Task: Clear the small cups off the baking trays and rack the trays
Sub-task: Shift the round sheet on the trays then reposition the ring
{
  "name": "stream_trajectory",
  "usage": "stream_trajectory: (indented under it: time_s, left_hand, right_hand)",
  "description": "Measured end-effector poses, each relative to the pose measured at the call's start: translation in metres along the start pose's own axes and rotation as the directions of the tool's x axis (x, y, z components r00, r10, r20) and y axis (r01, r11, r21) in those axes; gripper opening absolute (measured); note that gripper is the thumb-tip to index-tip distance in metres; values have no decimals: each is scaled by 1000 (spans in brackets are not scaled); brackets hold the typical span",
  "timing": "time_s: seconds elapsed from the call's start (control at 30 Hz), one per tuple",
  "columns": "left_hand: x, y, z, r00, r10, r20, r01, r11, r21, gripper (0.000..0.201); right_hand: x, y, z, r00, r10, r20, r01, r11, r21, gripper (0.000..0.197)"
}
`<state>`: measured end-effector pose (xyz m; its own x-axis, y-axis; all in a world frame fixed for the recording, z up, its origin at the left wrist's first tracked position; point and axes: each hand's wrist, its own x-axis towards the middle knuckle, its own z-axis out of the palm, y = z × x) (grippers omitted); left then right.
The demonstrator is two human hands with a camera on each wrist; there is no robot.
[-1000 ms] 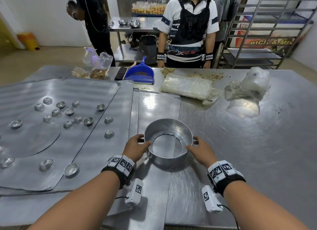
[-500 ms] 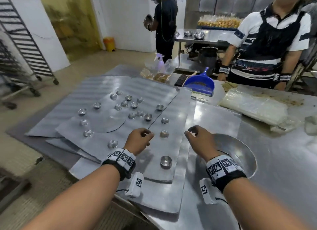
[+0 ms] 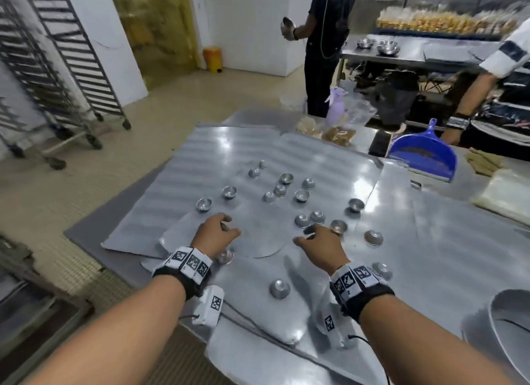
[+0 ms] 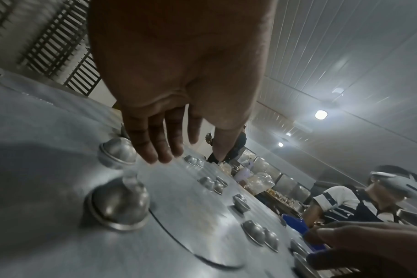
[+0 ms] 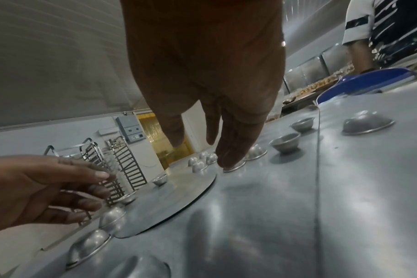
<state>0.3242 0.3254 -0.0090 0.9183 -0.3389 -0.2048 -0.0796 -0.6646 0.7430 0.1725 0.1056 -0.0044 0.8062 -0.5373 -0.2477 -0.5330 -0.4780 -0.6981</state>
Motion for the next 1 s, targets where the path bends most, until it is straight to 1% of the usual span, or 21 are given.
stream_trajectory:
  time_s: [0.1,0.2,0.33,0.43,0.53,0.63,0.67,0.73,0.77,0.9,0.97,1.0]
  left_hand:
    - [38,-9,-12,999,0,49,-1,1000,21,42]
    - [64,-8,-14,993,11,121,-23,994,103,54]
    - [90,-8,-7,980,-26,198,-15,979,202,70]
    - [103,-7,-2,974,-76,213,25,972,233,75]
    - [112,-6,2,975,-95,199,44,968,248,71]
    - [116,-6,4,976,-85,202,43,979,201,65]
    - [116,-6,4,974,-86,210,45,980,193,59]
    - [117,-5,3,973,-69,219,28,982,189,38]
    - [117,-6,3,972,-61,225,20,984,179,32]
    - [116,-6,0,975,-25,219,2,994,106,27]
    - [113,-5,-1,987,25,156,-26,1000,3,21]
    - [110,-2,-4,993,52,104,-47,998,-52,22]
  right_hand:
    - [21,-13,25,996,81,26,-81,997,1,57]
    - [36,-21,44,985,171,28,-171,985,7,61]
    - [52,-28,58,967,247,-66,-246,969,16,46]
    - [60,-32,64,956,281,-87,-281,960,13,42]
    - [64,-35,71,947,308,-90,-308,951,16,35]
    - [67,-34,75,939,329,-98,-329,944,12,28]
    - [67,-33,76,938,332,-101,-332,943,18,26]
    - [67,-33,75,938,328,-110,-326,945,42,24]
    - [66,-32,74,938,325,-117,-321,946,53,24]
    - [66,-28,67,948,250,-195,-236,967,94,18]
    - [66,-30,58,942,223,-252,-185,969,166,16]
    - [67,-33,53,932,218,-289,-156,962,225,18]
